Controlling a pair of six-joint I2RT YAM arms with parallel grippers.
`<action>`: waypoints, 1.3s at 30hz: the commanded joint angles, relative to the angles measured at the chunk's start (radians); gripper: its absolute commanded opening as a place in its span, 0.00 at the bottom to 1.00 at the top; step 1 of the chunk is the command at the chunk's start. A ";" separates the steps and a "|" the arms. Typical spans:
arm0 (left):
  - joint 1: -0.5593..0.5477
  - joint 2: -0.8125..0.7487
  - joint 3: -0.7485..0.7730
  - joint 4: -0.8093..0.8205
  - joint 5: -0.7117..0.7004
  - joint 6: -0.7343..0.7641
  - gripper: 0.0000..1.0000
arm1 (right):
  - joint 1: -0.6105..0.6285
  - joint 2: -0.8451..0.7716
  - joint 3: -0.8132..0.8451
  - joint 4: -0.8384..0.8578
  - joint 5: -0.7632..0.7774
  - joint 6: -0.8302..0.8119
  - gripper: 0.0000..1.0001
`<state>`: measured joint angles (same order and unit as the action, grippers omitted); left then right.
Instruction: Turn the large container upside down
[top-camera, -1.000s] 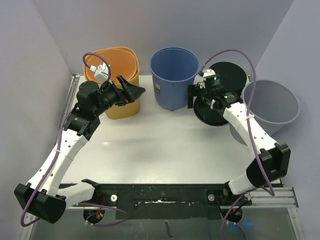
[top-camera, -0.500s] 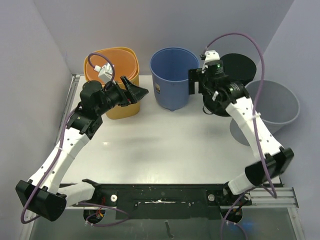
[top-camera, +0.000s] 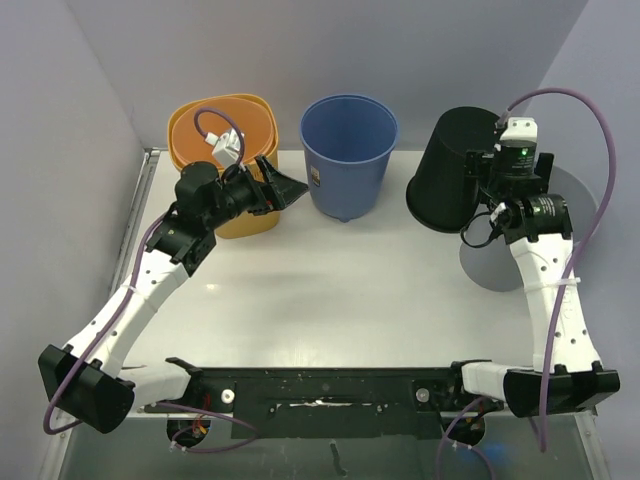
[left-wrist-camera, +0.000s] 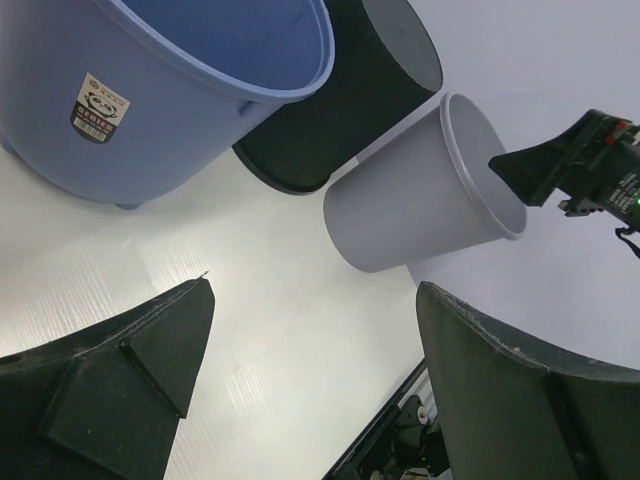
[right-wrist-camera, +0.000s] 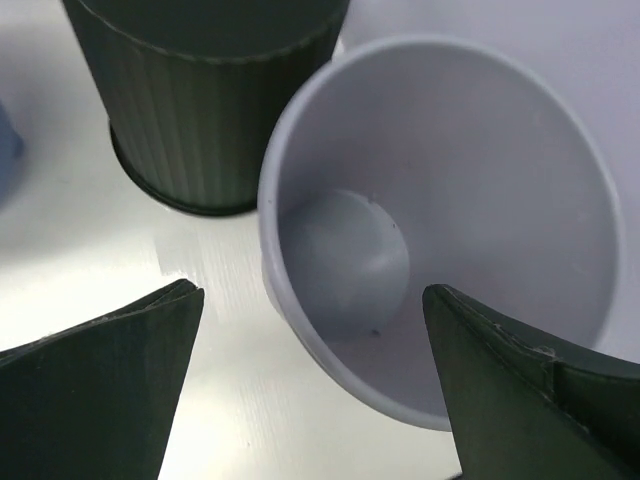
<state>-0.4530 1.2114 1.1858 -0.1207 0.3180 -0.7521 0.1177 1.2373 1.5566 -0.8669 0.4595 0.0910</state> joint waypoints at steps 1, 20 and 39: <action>-0.007 -0.013 -0.004 0.075 0.004 -0.004 0.83 | -0.078 0.019 -0.024 -0.045 -0.091 -0.010 0.98; -0.015 -0.044 -0.116 0.109 -0.001 -0.014 0.83 | 0.008 0.083 0.043 -0.153 -0.374 0.108 0.00; 0.141 -0.201 -0.043 -0.122 -0.184 0.020 0.82 | 0.434 -0.007 -0.204 0.663 -0.841 0.678 0.00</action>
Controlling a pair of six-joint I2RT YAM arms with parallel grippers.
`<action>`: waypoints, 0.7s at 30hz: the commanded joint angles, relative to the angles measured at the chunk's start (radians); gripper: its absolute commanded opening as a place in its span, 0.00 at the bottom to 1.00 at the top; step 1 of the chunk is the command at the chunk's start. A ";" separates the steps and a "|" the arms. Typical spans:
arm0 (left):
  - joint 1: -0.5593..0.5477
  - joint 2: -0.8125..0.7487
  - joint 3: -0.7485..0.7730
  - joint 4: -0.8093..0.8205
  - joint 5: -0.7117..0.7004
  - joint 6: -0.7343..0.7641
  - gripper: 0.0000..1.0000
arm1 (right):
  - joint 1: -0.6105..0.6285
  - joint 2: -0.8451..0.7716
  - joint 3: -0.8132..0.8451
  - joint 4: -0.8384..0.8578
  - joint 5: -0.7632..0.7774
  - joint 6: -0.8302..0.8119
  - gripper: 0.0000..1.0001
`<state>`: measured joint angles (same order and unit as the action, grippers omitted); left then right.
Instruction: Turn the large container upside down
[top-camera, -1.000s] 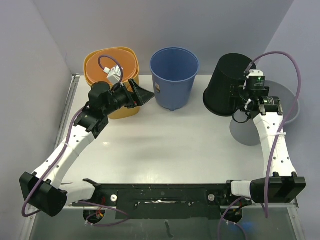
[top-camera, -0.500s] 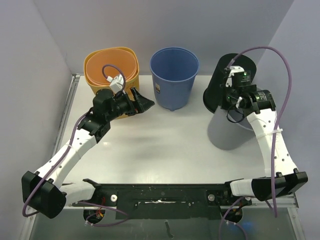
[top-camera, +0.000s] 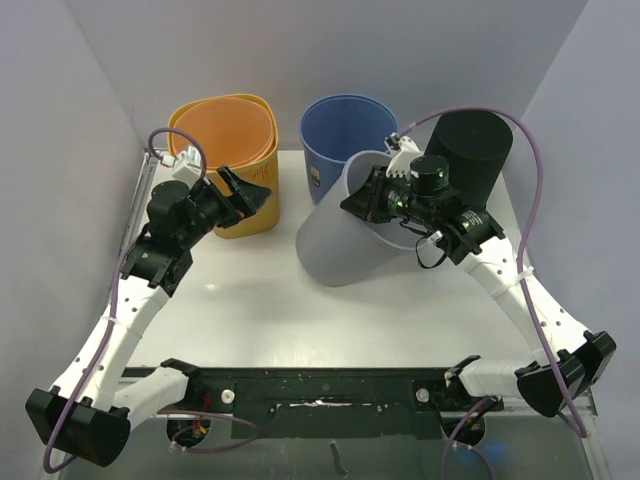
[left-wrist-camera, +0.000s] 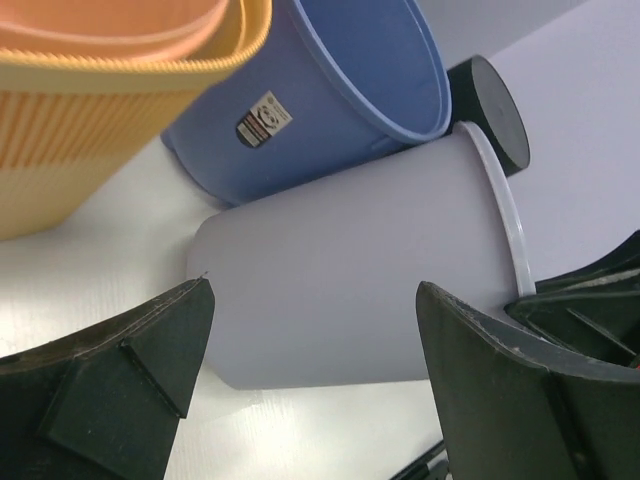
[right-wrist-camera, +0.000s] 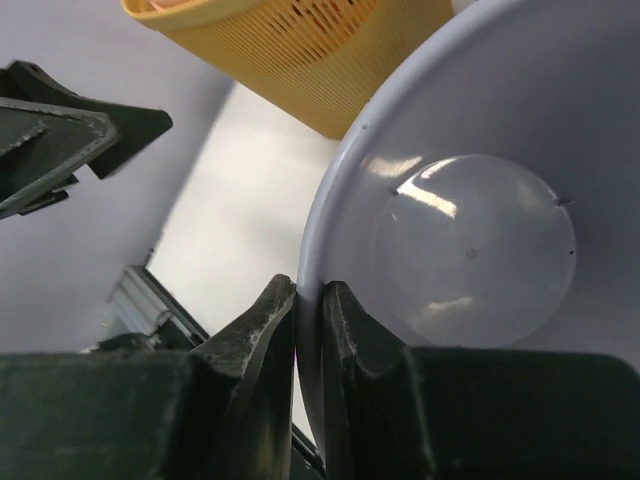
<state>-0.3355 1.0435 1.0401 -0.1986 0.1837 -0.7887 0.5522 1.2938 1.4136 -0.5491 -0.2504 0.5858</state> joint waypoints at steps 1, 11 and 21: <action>0.024 -0.034 0.122 -0.048 -0.051 0.065 0.82 | -0.001 -0.072 -0.080 0.384 -0.143 0.204 0.00; 0.026 0.005 0.130 -0.005 0.015 0.060 0.82 | -0.019 -0.158 -0.363 0.605 -0.190 0.348 0.00; 0.023 0.051 0.112 -0.031 0.104 0.086 0.82 | -0.082 -0.272 -0.560 0.306 -0.071 0.242 0.04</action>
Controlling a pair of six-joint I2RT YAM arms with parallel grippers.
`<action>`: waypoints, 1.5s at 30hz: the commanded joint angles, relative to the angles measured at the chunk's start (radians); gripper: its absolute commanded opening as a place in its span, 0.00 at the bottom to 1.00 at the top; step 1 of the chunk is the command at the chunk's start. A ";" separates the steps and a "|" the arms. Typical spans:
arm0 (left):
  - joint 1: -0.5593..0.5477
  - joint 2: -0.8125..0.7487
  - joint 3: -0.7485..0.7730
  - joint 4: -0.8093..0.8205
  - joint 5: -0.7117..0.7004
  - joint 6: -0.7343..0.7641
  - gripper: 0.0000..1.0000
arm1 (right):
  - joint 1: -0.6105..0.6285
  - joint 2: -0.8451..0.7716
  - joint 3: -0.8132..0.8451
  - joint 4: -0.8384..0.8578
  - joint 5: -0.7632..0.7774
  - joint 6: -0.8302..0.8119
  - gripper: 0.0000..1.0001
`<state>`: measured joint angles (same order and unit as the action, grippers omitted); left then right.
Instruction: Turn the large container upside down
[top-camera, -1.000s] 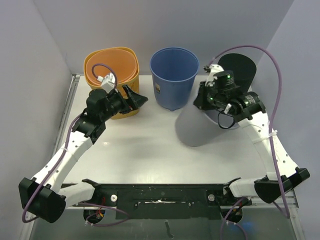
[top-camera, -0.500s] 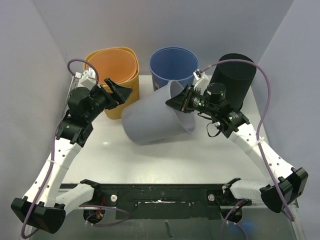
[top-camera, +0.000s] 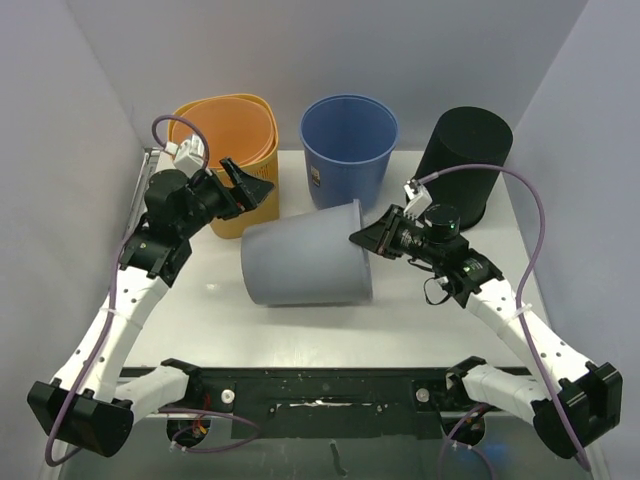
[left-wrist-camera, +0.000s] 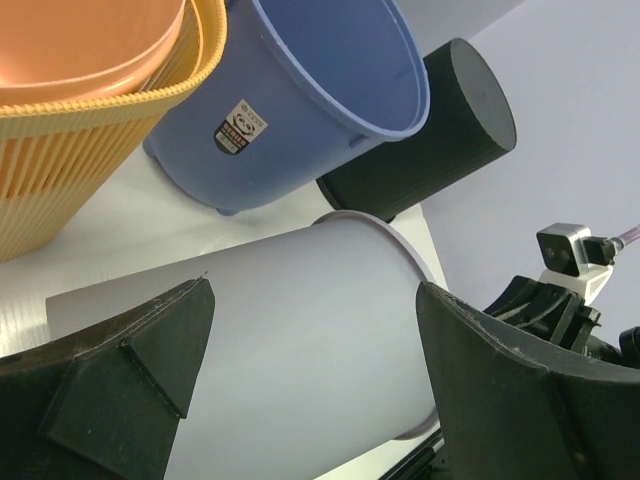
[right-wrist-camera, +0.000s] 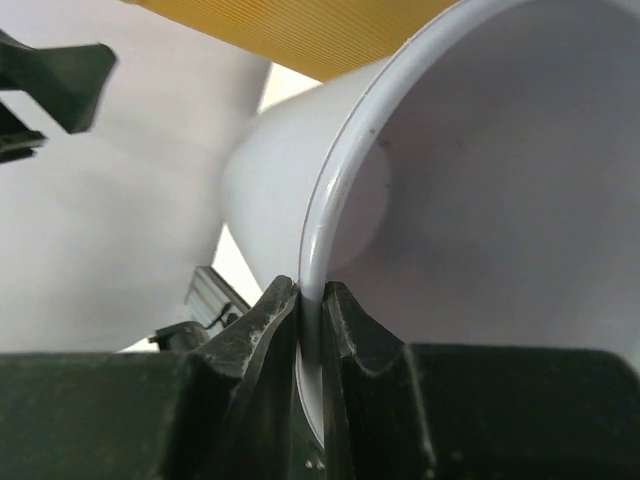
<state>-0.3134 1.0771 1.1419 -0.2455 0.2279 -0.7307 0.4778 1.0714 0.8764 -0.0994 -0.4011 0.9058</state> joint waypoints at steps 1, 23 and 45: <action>0.002 0.021 -0.005 0.028 0.074 0.029 0.82 | -0.017 -0.059 -0.035 -0.176 0.092 -0.094 0.07; -0.001 0.027 -0.102 -0.133 0.127 0.069 0.83 | -0.118 -0.033 0.125 -0.476 0.157 -0.292 0.60; 0.041 0.026 -0.262 0.301 0.470 -0.296 0.83 | -0.118 -0.033 0.052 -0.414 0.163 -0.260 0.47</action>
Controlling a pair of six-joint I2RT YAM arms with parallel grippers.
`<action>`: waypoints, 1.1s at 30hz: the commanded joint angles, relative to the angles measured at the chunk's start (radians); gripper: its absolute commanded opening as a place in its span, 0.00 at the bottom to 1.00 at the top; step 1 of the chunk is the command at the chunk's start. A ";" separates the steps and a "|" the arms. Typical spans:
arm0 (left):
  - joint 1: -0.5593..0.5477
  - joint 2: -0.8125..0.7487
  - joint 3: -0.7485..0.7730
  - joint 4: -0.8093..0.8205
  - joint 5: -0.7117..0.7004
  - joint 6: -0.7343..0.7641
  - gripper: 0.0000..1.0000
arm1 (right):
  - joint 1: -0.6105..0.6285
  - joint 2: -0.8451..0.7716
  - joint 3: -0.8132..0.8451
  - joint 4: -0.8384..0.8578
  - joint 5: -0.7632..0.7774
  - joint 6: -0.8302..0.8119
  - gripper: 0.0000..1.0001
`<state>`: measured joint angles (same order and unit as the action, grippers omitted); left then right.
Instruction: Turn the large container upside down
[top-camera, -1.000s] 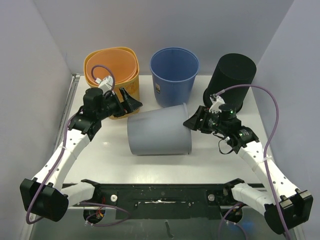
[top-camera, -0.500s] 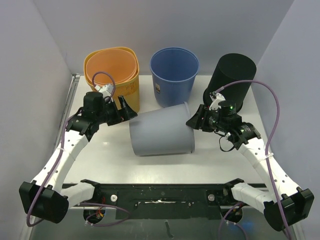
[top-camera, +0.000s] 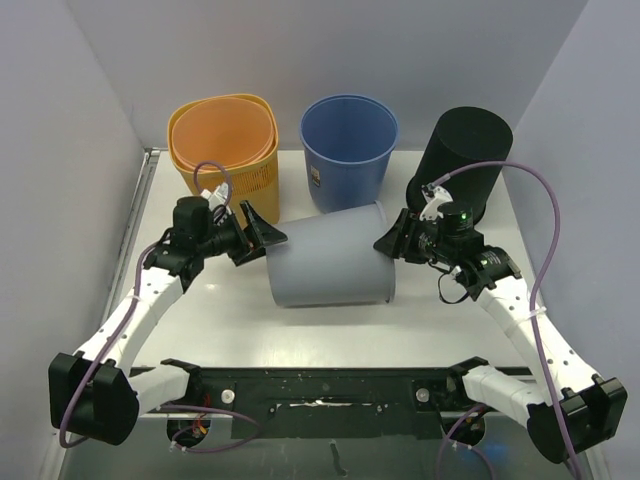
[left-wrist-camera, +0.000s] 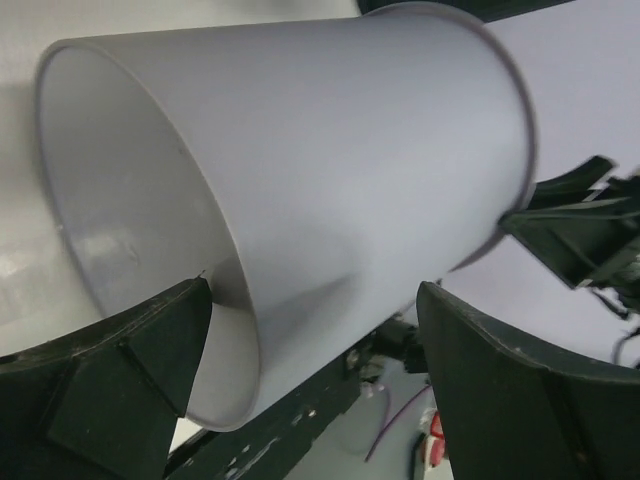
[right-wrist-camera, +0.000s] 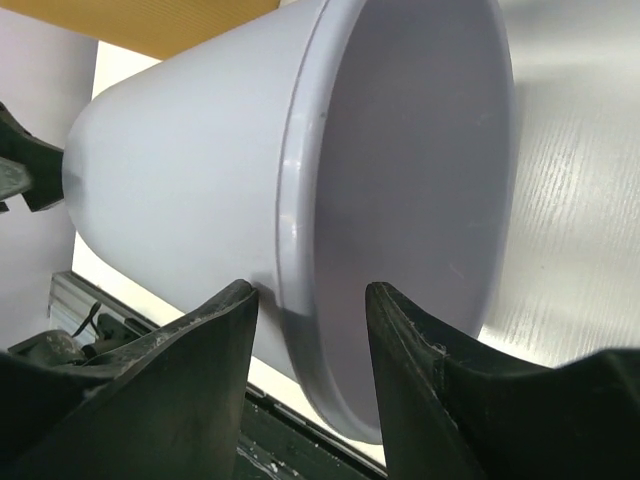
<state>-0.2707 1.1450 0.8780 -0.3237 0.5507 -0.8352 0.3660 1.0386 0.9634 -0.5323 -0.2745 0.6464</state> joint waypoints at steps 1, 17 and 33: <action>-0.001 -0.041 0.004 0.409 0.153 -0.223 0.83 | -0.007 0.002 -0.041 0.026 0.034 0.003 0.47; -0.218 0.105 0.213 0.677 0.094 -0.329 0.83 | -0.014 -0.044 -0.133 0.091 0.106 0.148 0.61; -0.372 0.289 0.337 0.797 0.118 -0.330 0.83 | -0.025 -0.233 -0.276 -0.117 0.305 0.214 0.81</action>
<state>-0.6422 1.4357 1.1614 0.3973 0.6201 -1.1706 0.3412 0.8646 0.6556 -0.5995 -0.0685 0.8581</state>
